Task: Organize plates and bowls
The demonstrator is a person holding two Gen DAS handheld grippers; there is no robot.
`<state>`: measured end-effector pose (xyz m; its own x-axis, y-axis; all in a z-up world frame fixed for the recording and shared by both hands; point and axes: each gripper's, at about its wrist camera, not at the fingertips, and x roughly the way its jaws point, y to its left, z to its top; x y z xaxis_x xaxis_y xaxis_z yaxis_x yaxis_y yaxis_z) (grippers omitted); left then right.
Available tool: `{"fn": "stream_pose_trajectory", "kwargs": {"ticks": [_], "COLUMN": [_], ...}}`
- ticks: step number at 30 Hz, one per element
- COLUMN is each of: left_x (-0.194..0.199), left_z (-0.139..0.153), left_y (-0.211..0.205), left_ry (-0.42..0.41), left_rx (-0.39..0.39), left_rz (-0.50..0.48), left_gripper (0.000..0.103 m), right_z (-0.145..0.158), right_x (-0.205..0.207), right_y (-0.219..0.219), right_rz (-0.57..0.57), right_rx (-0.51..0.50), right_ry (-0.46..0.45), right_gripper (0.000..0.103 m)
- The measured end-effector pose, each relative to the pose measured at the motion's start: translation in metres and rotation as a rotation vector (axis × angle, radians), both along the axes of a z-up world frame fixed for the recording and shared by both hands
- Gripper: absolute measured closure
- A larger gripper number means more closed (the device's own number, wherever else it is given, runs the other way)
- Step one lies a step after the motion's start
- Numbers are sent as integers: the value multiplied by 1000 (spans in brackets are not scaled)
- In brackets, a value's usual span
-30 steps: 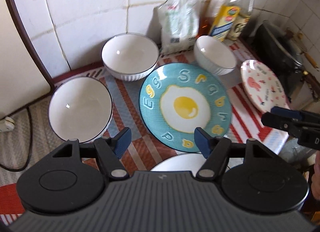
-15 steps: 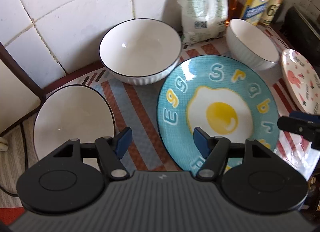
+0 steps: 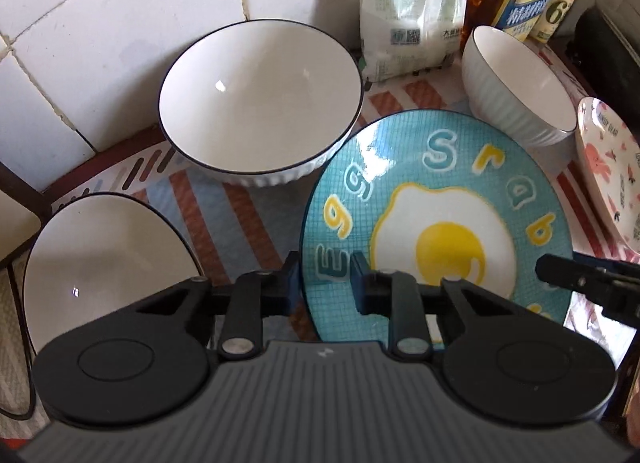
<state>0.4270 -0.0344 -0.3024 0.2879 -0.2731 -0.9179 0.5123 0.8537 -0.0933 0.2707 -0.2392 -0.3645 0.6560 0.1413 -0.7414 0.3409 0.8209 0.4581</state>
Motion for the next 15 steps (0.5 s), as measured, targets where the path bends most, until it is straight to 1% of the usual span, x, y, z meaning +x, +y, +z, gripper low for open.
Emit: {"fn": "stream_pose_trajectory", "kwargs": {"ticks": [1, 2, 4, 5, 10, 13, 15], "left_x": [0, 0, -1, -1, -3, -4, -3], "left_z": [0, 0, 0, 0, -1, -2, -2], "left_y": [1, 1, 2, 2, -2, -2, -2], "left_ry": [-1, -2, -5, -9, -43, -61, -58], "left_rx": [-3, -4, -5, -5, -4, -8, -6], "left_rz": [-6, -9, -4, 1, -5, -10, -21], "left_gripper": [80, 80, 80, 80, 76, 76, 76], "right_z": [-1, -1, 0, -1, -7, -12, -14], "right_x": [1, 3, 2, 2, 2, 4, 3], "right_y": [1, 3, 5, 3, -7, -9, -10], "right_rz": [12, 19, 32, 28, -10, -30, -45], "right_rx": [-1, -29, -47, -39, 44, 77, 96], "right_ry": [11, 36, 27, 26, 23, 13, 7], "right_gripper": [84, 87, 87, 88, 88, 87, 87]}}
